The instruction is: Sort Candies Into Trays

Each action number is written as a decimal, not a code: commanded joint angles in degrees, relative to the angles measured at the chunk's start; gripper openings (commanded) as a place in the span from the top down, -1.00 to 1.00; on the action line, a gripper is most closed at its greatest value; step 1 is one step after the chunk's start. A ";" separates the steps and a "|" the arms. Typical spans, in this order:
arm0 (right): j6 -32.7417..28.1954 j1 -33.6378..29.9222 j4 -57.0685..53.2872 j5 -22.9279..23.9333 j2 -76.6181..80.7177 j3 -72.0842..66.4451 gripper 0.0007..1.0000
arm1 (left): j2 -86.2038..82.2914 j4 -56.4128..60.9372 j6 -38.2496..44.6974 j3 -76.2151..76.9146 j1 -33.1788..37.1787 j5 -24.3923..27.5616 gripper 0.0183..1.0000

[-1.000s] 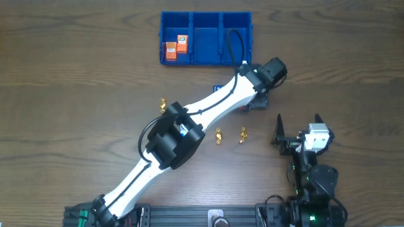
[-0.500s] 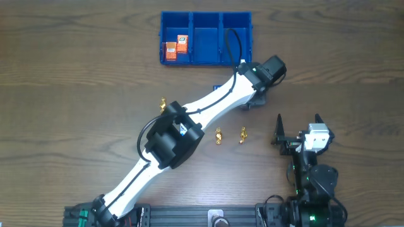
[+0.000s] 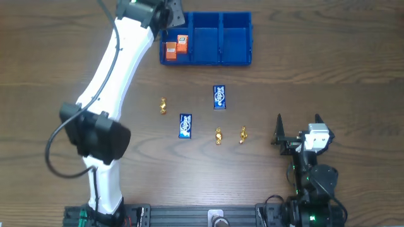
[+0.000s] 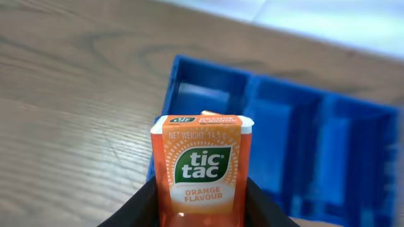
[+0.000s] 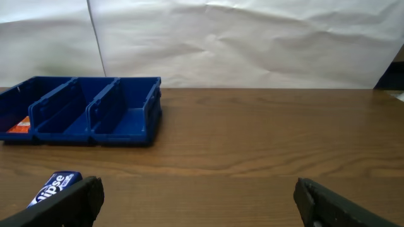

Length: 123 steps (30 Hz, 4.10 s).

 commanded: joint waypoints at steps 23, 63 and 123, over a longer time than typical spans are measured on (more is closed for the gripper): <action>-0.66 -0.28 -0.31 -0.33 -0.31 -0.13 -1.00 | -41.57 24.15 6.56 -41.70 8.22 2.36 -0.99; -0.66 -0.31 -0.31 -0.31 -0.31 -0.13 -1.00 | -123.01 50.05 20.28 -126.66 20.61 15.63 -1.00; 47.08 49.05 -51.06 6.51 122.97 90.62 -0.99 | -123.01 50.05 20.28 -126.66 20.61 15.63 -1.00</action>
